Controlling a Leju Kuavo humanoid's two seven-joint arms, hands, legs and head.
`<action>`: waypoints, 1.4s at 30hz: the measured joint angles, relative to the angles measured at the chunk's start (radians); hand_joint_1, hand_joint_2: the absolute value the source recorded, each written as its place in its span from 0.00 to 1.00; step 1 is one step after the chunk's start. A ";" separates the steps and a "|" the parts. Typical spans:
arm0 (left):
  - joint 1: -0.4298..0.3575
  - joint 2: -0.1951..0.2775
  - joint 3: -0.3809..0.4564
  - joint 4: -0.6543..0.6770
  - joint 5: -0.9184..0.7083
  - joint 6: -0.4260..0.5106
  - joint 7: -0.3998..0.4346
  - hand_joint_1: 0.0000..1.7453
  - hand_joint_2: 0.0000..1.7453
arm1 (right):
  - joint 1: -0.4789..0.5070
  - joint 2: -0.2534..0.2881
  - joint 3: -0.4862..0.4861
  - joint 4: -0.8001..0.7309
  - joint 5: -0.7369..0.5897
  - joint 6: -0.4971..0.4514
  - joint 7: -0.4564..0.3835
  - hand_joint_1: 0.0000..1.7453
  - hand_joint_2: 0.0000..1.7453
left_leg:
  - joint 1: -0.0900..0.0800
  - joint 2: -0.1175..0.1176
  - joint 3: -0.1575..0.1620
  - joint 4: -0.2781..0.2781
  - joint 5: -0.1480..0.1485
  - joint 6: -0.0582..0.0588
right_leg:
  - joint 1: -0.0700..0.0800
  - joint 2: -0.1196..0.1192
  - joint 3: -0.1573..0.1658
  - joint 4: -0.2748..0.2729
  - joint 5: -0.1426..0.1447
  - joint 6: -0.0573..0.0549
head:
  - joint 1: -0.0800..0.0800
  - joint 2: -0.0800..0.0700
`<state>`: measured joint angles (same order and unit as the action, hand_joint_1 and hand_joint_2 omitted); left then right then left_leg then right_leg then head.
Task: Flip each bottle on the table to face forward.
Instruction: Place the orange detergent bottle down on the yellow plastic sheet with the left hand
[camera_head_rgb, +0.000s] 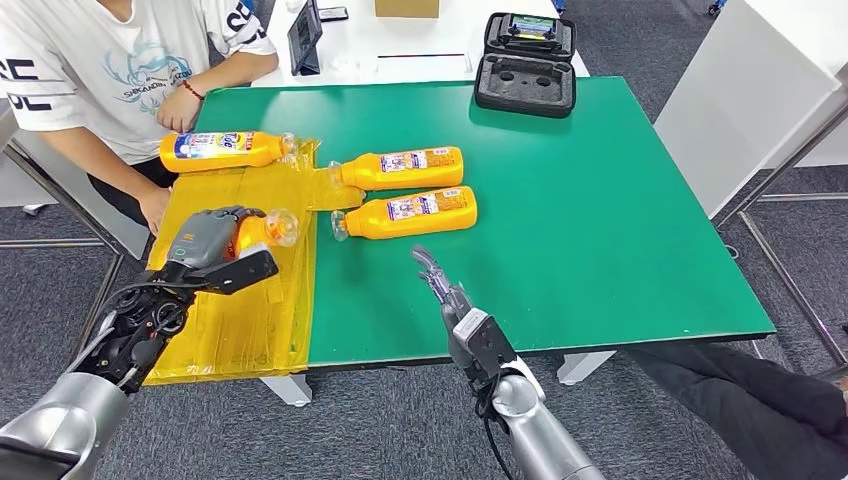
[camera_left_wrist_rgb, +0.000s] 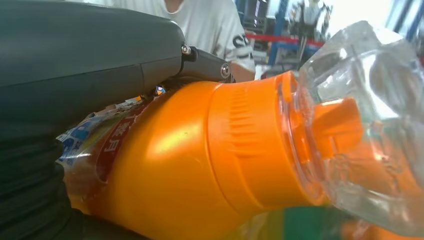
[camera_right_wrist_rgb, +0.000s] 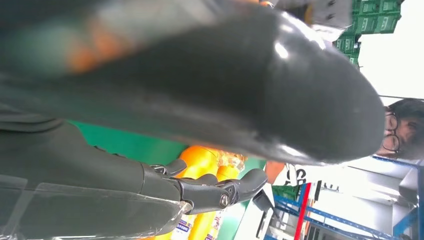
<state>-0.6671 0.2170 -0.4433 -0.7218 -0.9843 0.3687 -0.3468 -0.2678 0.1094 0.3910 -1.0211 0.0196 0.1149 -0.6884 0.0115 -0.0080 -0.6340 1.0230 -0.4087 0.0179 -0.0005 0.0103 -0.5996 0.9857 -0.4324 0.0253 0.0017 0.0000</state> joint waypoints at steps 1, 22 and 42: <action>-0.007 0.005 -0.015 0.008 -0.017 -0.014 0.009 1.00 1.00 | 0.001 0.000 -0.003 0.000 0.003 0.005 0.000 0.00 0.00 | 0.000 0.000 0.000 0.000 0.000 0.000 | 0.000 0.000 0.000 0.000 0.000 0.000 | 0.000 0.000; -0.064 0.027 -0.087 0.074 -0.148 -0.171 0.074 1.00 1.00 | 0.021 0.012 -0.063 0.000 0.029 0.086 0.009 0.00 0.00 | 0.000 0.000 0.000 0.000 0.000 0.000 | 0.000 0.000 0.000 0.000 0.000 0.000 | 0.000 0.000; -0.082 0.006 -0.113 0.146 -0.140 -0.282 0.020 1.00 1.00 | 0.035 0.023 -0.090 -0.005 0.048 0.093 0.016 0.00 0.00 | 0.000 0.000 0.000 0.000 0.000 0.000 | 0.000 0.000 0.000 0.000 0.000 0.000 | 0.000 0.000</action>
<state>-0.7486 0.2231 -0.5561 -0.5754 -1.1245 0.0867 -0.3269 -0.2323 0.1326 0.3010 -1.0262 0.0676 0.2083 -0.6728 0.0114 -0.0081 -0.6339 1.0231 -0.4087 0.0179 -0.0006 0.0102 -0.5993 0.9858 -0.4324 0.0253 0.0017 0.0000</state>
